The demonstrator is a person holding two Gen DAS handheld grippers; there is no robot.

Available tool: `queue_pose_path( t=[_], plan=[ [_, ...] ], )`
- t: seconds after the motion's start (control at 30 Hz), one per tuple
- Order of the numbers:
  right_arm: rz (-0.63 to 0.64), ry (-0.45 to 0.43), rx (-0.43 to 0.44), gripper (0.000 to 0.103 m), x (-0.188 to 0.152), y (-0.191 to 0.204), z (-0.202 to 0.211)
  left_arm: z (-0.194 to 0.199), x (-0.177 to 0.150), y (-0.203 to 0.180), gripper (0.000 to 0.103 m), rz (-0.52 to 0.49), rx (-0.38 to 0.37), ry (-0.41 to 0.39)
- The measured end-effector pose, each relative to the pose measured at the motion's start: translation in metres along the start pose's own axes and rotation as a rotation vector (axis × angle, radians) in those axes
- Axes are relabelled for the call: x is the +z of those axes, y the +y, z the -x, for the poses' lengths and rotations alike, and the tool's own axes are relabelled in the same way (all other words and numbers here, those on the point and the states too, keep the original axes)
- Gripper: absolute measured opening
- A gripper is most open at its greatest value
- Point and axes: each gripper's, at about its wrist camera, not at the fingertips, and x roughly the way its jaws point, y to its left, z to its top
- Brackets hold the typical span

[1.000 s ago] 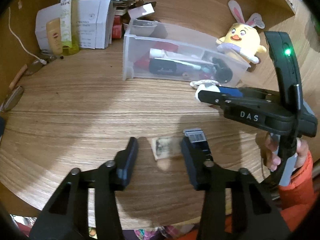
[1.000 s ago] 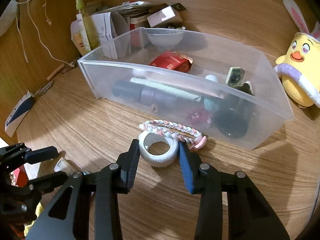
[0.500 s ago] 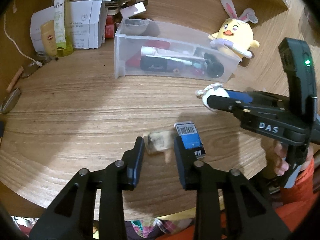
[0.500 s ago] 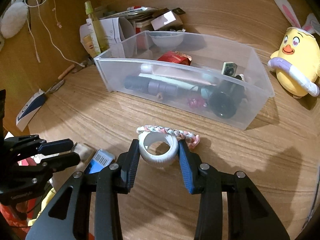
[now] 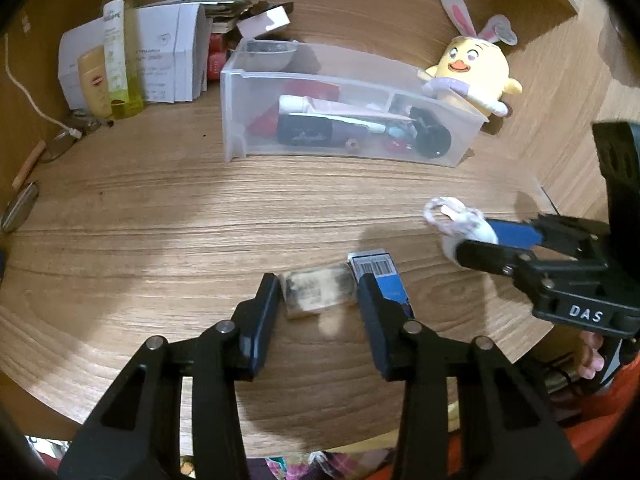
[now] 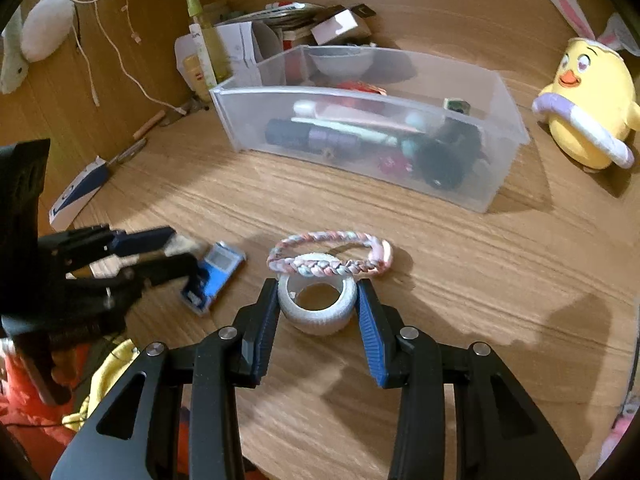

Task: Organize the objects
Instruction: 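Grasp the tan box with the left tool while the right tool lifts the tape roll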

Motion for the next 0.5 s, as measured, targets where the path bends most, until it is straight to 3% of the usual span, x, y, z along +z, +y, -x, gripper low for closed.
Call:
queue_pose_path(
  t=[0.27, 0.5],
  plan=[
    [-0.026, 0.006, -0.144, 0.035, -0.014, -0.023, 0.014, 0.005, 0.008, 0.0, 0.041, 0.012, -0.005, -0.019],
    [-0.086, -0.074, -0.134, 0.035, -0.004, -0.035, 0.031, 0.017, 0.026, -0.015, 0.041, -0.02, -0.035, -0.074]
  ],
)
